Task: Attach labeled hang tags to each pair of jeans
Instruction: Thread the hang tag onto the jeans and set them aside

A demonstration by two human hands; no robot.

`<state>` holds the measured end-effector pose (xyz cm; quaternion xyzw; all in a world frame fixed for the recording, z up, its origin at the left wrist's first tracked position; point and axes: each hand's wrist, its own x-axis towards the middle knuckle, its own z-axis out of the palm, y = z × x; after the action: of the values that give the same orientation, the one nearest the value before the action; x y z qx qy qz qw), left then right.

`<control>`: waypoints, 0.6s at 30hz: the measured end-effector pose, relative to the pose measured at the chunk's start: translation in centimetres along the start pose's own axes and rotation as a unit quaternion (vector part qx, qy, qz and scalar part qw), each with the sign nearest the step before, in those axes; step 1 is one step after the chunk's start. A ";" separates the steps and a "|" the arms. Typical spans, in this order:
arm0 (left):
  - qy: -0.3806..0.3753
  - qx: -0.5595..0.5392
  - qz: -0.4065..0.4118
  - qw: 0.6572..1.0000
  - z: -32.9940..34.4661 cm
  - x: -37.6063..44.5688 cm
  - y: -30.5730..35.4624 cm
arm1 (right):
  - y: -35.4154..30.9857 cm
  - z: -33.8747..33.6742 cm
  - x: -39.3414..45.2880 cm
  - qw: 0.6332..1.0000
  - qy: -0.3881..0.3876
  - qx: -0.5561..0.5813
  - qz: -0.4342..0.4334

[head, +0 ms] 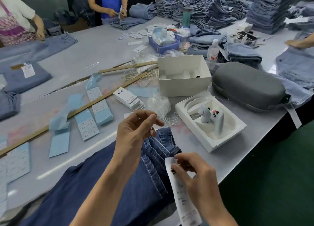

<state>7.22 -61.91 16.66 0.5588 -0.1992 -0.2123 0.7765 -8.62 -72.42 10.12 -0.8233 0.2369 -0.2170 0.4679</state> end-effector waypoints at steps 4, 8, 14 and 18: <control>-0.049 0.028 0.028 0.998 0.9 -0.5 0.2 | 0.1 0.8 -0.1 0.998 0.036 0.012 0.048; -0.103 0.083 0.023 0.991 2.5 -1.5 -0.6 | 0.2 1.1 -0.4 0.997 0.025 -0.006 0.070; -0.166 0.298 0.015 0.940 3.0 -2.7 -2.4 | -0.2 -0.6 -0.6 0.982 0.078 0.150 0.080; -0.156 0.341 0.036 0.926 2.5 -2.7 -2.6 | -0.9 -1.4 -0.5 0.966 0.077 0.241 0.058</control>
<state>3.32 -63.08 14.73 0.7421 -0.3984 -0.1877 0.5054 -9.65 -72.70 11.54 -0.6517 0.2602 -0.3035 0.6446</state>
